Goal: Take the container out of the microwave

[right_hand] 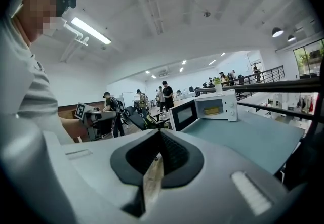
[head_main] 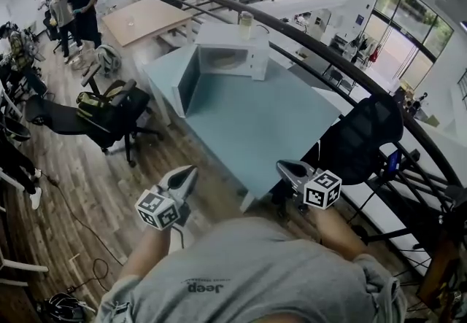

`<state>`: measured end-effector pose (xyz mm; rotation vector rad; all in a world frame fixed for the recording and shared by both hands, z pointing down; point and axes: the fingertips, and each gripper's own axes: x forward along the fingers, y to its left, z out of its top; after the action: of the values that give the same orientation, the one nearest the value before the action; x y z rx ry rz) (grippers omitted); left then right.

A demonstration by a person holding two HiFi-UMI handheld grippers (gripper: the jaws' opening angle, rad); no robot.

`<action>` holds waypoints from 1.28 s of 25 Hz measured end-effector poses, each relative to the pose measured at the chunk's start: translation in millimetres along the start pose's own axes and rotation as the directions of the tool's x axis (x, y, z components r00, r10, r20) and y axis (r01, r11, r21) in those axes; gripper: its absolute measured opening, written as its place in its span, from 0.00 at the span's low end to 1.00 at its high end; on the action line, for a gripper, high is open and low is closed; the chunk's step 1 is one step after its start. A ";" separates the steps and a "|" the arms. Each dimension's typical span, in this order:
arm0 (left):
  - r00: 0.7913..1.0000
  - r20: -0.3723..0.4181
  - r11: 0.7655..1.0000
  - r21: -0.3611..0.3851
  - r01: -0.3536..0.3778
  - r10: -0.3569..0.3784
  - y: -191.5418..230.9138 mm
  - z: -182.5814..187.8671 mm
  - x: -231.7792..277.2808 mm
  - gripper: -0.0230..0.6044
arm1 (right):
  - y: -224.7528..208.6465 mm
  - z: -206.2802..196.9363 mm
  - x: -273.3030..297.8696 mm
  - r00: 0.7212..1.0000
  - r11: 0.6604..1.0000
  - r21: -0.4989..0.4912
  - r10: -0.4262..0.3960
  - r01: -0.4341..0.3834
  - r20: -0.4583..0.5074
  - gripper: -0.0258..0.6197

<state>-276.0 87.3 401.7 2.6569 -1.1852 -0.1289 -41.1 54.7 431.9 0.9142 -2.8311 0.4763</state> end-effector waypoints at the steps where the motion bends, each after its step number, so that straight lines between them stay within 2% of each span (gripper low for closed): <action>1: 1.000 0.001 1.000 -0.002 -0.001 0.001 6.1 -0.4 1.3 0.07 | -2.1 0.0 5.9 1.000 1.000 -0.001 0.001 -0.001 -0.003 0.05; 8: 1.000 -0.008 1.000 -0.020 -0.021 0.021 34.9 -7.9 24.6 0.07 | -30.7 2.4 32.6 1.000 1.000 0.002 0.020 -0.020 -0.015 0.05; 13: 0.999 -0.018 0.999 -0.016 -0.047 0.047 32.2 -5.4 60.0 0.07 | -70.4 11.0 31.7 0.998 0.999 0.006 0.048 -0.048 -0.026 0.05; 18: 0.992 -0.009 0.992 0.015 -0.125 0.126 42.6 -2.9 111.1 0.07 | -138.2 27.6 48.3 0.993 0.993 -0.009 0.118 -0.119 -0.025 0.05; 26: 0.960 -0.014 0.961 -0.004 -0.278 0.278 66.1 11.2 224.1 0.07 | -262.6 83.0 91.2 0.966 0.964 -0.070 0.256 -0.258 -0.038 0.05; 29: 0.950 -0.041 0.951 0.017 -0.308 0.308 87.2 13.6 261.2 0.07 | -304.8 88.4 110.1 0.960 0.957 -0.082 0.275 -0.279 -0.055 0.05; 32: 0.947 -0.077 0.950 0.048 -0.310 0.313 115.6 14.6 288.5 0.07 | -340.2 92.7 136.2 0.963 0.960 -0.086 0.262 -0.266 -0.060 0.05</action>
<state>-169.1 -204.3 419.4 2.4364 -1.5704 0.0582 46.6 -311.8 461.5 0.5020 -2.9156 0.3833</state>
